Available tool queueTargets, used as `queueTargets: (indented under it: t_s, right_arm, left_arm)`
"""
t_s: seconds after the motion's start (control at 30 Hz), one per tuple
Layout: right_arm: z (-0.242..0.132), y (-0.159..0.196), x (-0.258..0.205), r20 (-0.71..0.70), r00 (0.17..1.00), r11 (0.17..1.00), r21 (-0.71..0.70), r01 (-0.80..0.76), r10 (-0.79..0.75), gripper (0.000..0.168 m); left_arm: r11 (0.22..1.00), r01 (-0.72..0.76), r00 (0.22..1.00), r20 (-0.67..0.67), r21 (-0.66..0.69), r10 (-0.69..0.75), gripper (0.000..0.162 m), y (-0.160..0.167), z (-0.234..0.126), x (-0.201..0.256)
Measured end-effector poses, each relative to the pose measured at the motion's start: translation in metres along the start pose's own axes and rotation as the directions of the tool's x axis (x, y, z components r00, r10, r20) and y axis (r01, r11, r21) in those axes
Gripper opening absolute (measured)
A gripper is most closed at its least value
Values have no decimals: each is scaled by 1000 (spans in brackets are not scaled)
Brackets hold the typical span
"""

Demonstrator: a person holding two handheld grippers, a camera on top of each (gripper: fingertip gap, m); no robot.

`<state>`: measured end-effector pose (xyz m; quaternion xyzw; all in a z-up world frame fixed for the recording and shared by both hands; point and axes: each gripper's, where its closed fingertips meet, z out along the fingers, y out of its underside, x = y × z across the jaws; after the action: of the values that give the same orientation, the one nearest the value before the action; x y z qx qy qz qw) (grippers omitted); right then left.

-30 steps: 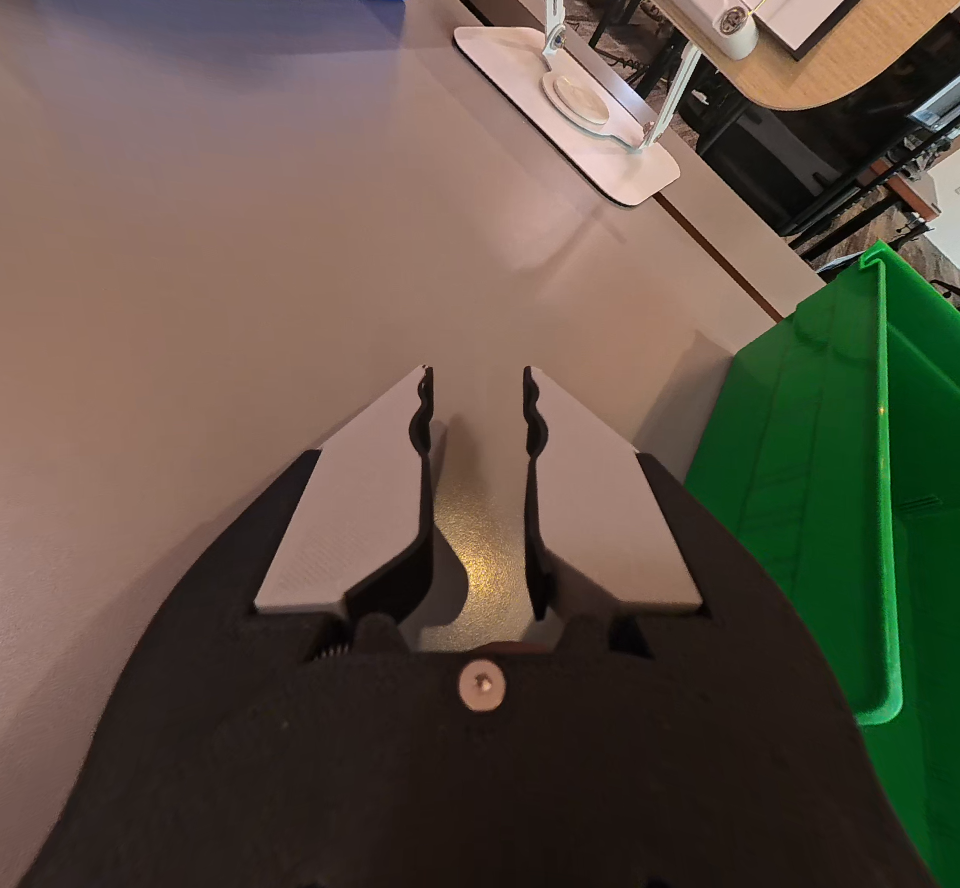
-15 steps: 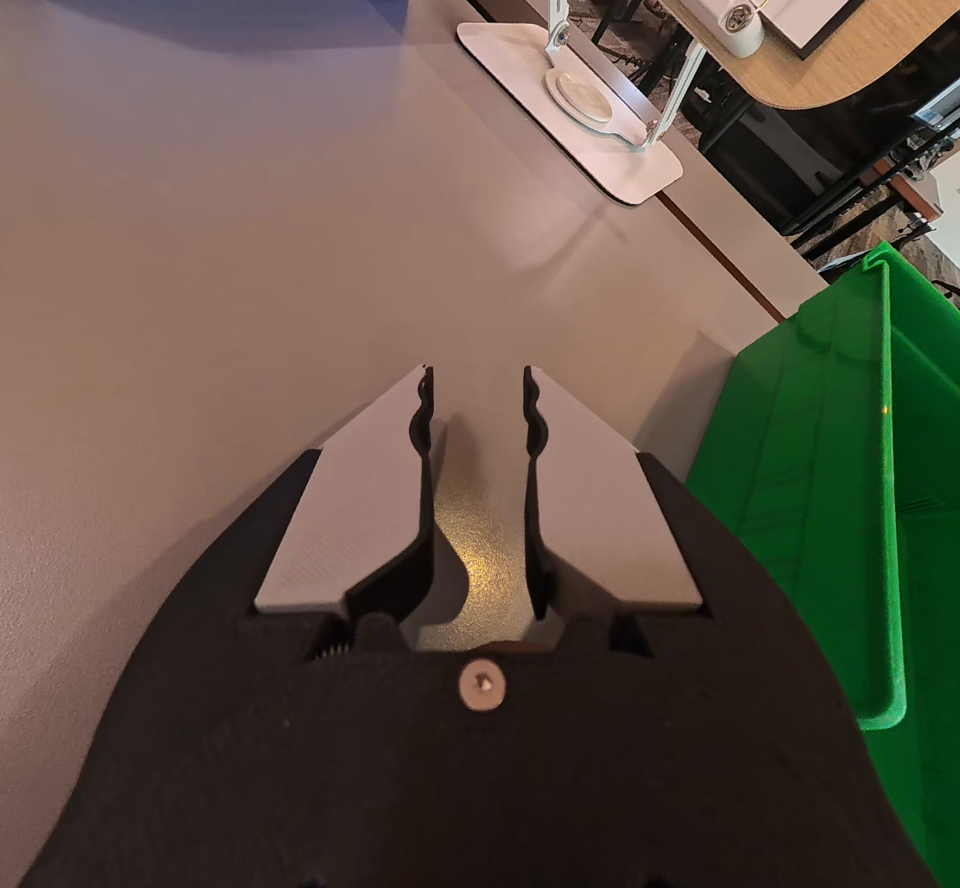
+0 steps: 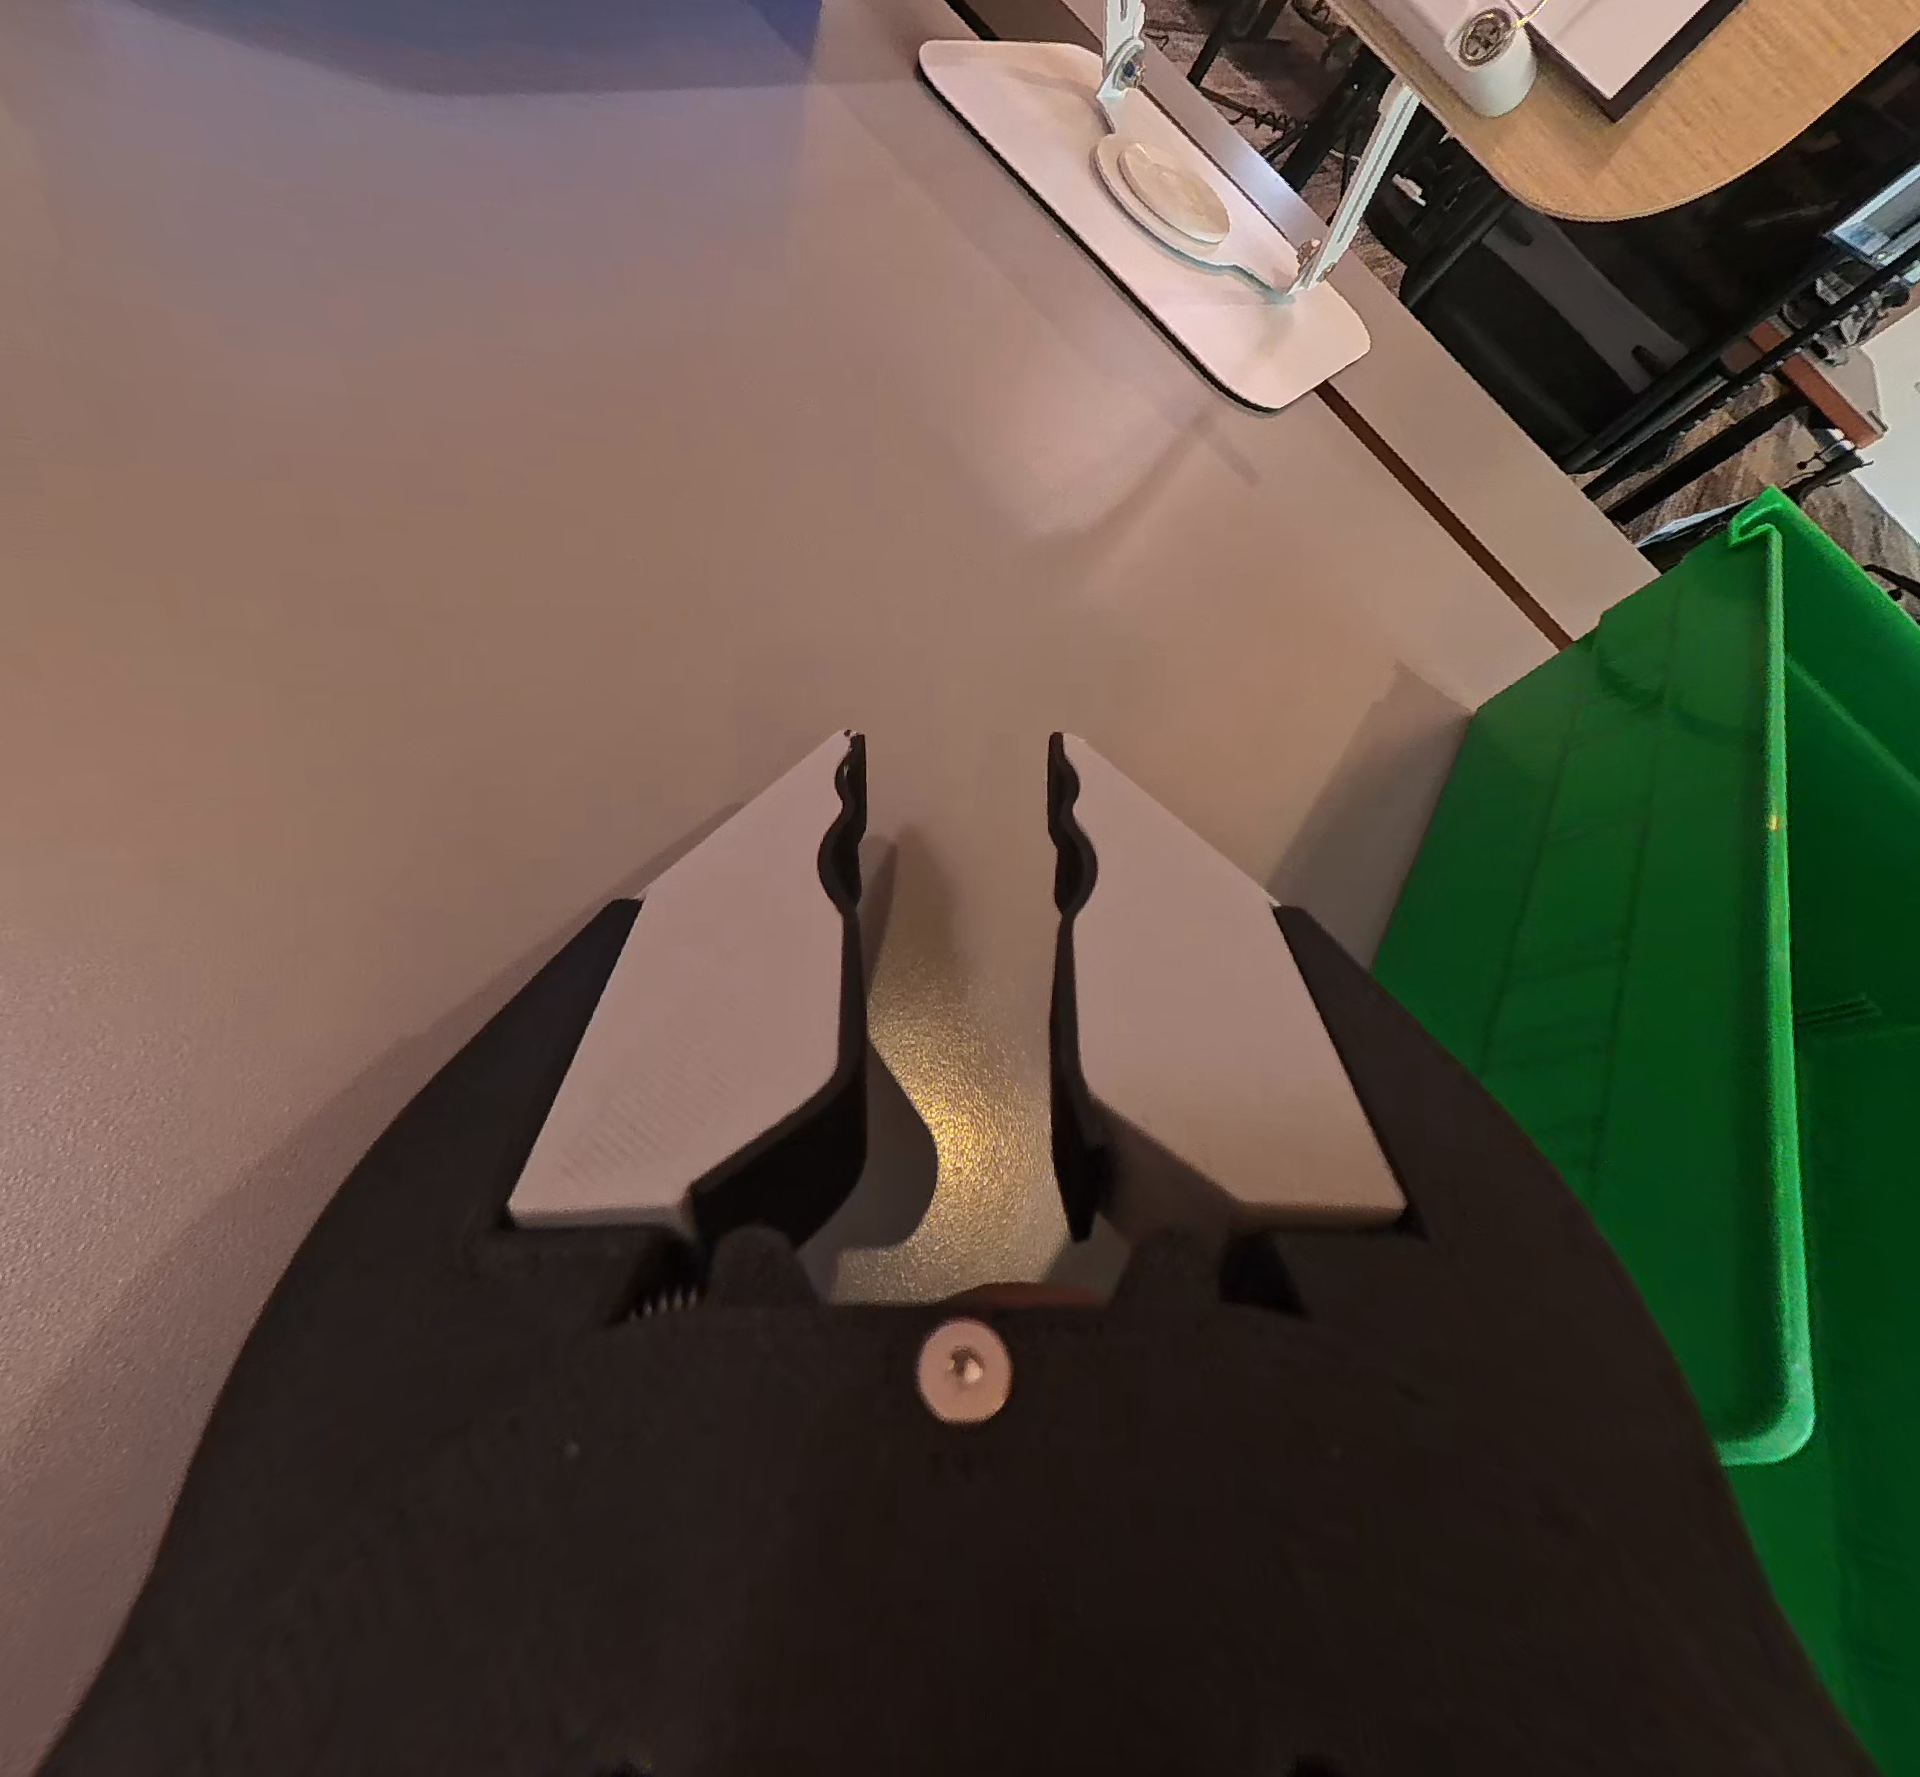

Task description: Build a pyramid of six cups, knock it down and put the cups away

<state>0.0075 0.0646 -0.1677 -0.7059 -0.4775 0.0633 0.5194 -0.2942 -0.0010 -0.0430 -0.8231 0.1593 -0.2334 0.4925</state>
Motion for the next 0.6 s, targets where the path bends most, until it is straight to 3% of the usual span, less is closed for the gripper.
queueTargets:
  t_s: [0.33,0.6]
  right_arm:
    - [2,2,-3,4,1000,1000,-17,20,-20,33]
    - [3,3,-3,8,1000,1000,-20,22,-22,33]
  left_arm:
    - [994,106,987,-128,25,-102,3,4,-4,7]
    - [988,141,982,-133,55,-133,2,2,-8,3]
